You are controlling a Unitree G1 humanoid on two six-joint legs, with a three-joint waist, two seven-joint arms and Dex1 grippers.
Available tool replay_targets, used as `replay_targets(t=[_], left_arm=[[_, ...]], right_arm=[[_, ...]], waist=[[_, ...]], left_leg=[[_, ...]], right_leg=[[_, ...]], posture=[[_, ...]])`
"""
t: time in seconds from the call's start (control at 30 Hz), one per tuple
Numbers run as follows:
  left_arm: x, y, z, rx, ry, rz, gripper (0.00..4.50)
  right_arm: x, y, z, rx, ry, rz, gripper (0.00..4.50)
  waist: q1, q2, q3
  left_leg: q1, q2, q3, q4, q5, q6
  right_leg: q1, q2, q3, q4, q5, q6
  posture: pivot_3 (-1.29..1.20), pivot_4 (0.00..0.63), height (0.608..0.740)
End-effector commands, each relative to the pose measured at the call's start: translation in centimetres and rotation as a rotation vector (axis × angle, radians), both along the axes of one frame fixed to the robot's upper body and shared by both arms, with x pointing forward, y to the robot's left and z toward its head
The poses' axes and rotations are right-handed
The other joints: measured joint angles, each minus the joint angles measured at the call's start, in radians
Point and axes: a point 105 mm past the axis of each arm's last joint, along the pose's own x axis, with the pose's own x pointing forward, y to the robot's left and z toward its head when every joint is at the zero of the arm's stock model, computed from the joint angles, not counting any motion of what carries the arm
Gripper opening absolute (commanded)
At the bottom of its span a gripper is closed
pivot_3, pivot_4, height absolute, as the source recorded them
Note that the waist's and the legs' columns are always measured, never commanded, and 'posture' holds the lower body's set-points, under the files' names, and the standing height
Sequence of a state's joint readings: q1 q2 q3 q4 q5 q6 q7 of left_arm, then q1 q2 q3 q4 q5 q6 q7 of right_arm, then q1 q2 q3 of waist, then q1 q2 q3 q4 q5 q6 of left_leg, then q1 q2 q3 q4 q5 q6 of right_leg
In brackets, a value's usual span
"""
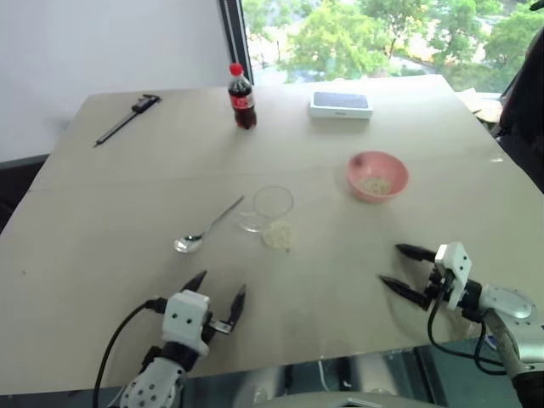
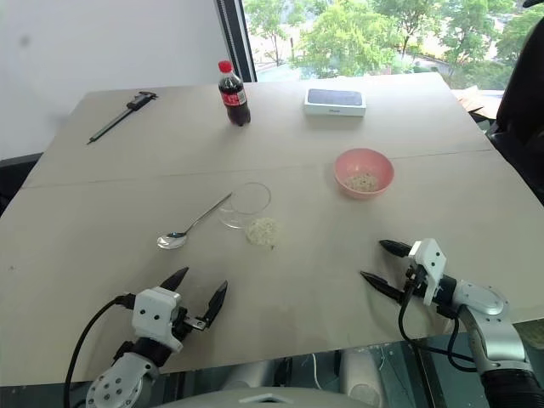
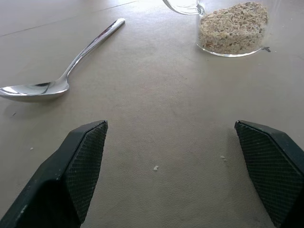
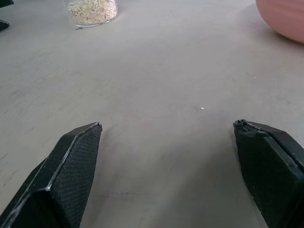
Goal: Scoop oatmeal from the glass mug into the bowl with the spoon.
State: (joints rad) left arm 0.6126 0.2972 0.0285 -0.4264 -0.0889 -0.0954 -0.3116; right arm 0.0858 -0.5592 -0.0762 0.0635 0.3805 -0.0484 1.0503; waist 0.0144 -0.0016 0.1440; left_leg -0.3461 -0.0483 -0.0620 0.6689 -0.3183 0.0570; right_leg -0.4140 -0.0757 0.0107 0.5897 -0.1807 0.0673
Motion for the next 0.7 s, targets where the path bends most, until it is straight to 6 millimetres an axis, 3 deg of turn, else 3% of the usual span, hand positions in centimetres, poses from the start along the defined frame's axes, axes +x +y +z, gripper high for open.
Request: replay_targets(t=[0.03, 0.53, 0.7], left_arm=[[-0.7, 0.2, -1.9, 0.005, 0.089, -0.003, 4.50], [-0.2, 0.0, -1.8, -0.039, 0.076, 0.014, 4.50], [0.4, 0.6, -1.1, -0.104, 0.060, 0.098, 4.50]], right_arm=[[-0.4, -0.6, -1.3, -0.014, 0.067, -0.019, 4.46], [0.9, 0.1, -1.0, -0.004, 0.043, 0.000, 4.46], [1.0, 0.2, -1.2, -0.004, 0.043, 0.003, 4.46]], waist=[[0.000, 0.000, 0.000], [-0.001, 0.000, 0.000], [-0.001, 0.000, 0.000]], left_leg=[[0.000, 0.000, 0.000, 0.000, 0.000, 0.000], [0.001, 0.000, 0.001, 0.001, 0.000, 0.000], [0.001, 0.001, 0.001, 0.002, 0.000, 0.000]], right_leg=[[0.000, 0.000, 0.000, 0.000, 0.000, 0.000], [0.000, 0.003, 0.002, 0.001, 0.000, 0.000], [0.000, 0.003, 0.002, 0.002, 0.000, 0.000]], posture=[[0.00, 0.150, 0.740], [0.00, 0.150, 0.740], [0.00, 0.150, 0.740]])
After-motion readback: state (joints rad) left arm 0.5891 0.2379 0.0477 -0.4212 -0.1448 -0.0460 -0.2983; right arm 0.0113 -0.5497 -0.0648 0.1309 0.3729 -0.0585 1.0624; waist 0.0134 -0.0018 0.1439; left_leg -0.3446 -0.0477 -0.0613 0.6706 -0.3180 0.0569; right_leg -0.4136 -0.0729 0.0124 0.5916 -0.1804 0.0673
